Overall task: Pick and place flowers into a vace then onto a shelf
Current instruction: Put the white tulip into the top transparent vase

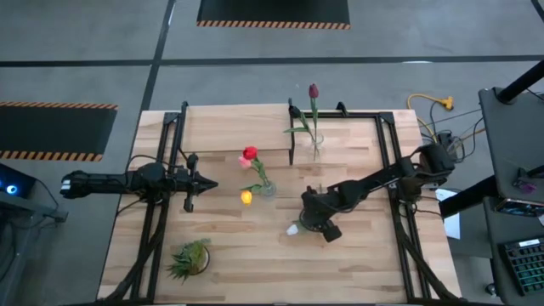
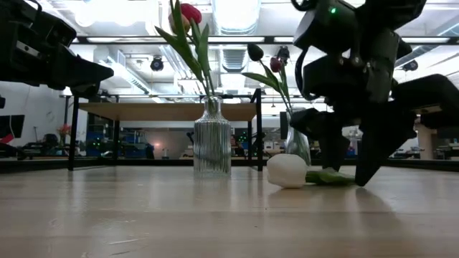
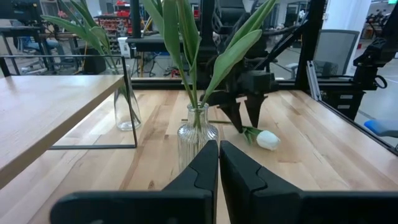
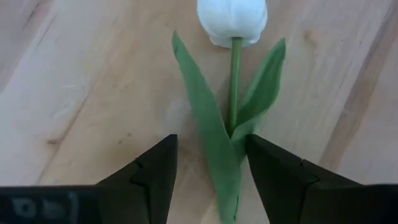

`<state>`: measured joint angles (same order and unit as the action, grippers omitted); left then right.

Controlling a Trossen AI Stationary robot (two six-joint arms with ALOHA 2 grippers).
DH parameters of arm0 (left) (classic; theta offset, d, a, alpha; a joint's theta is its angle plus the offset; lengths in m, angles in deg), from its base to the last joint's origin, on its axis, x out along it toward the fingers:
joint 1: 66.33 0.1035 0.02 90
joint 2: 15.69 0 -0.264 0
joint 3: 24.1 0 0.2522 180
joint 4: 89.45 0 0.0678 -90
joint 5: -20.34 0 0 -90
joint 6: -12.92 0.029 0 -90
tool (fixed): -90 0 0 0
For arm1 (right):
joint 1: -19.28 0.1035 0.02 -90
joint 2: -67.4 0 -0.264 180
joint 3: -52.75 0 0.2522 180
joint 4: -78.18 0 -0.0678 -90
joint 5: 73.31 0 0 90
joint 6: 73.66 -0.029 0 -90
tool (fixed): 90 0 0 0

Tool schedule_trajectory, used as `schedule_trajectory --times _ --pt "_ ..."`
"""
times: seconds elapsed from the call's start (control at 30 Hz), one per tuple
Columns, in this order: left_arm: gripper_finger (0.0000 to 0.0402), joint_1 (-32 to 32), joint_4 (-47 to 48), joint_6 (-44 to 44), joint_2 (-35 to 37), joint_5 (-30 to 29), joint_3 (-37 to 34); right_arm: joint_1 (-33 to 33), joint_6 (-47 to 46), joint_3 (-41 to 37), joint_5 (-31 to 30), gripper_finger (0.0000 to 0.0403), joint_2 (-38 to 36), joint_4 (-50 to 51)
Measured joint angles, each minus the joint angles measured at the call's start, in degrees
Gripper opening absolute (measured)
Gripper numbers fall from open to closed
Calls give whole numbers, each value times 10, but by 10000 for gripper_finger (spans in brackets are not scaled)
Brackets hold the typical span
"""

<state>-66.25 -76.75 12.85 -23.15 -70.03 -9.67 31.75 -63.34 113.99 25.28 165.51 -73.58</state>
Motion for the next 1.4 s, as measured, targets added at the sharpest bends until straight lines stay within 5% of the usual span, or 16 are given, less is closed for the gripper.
schedule_trajectory --times 0.27,0.7,1.17,1.4 --pt "0 0 0 0 0 0 0 -1 15 2 -22 151 14 -1" --pt "0 0 0 0 0 0 0 -2 24 -1 -48 16 -12 12" --pt "0 0 0 0 0 0 0 -29 43 -1 -60 13 -163 -13" --pt "0 0 0 0 0 0 0 -68 31 -1 -77 13 -291 -150"
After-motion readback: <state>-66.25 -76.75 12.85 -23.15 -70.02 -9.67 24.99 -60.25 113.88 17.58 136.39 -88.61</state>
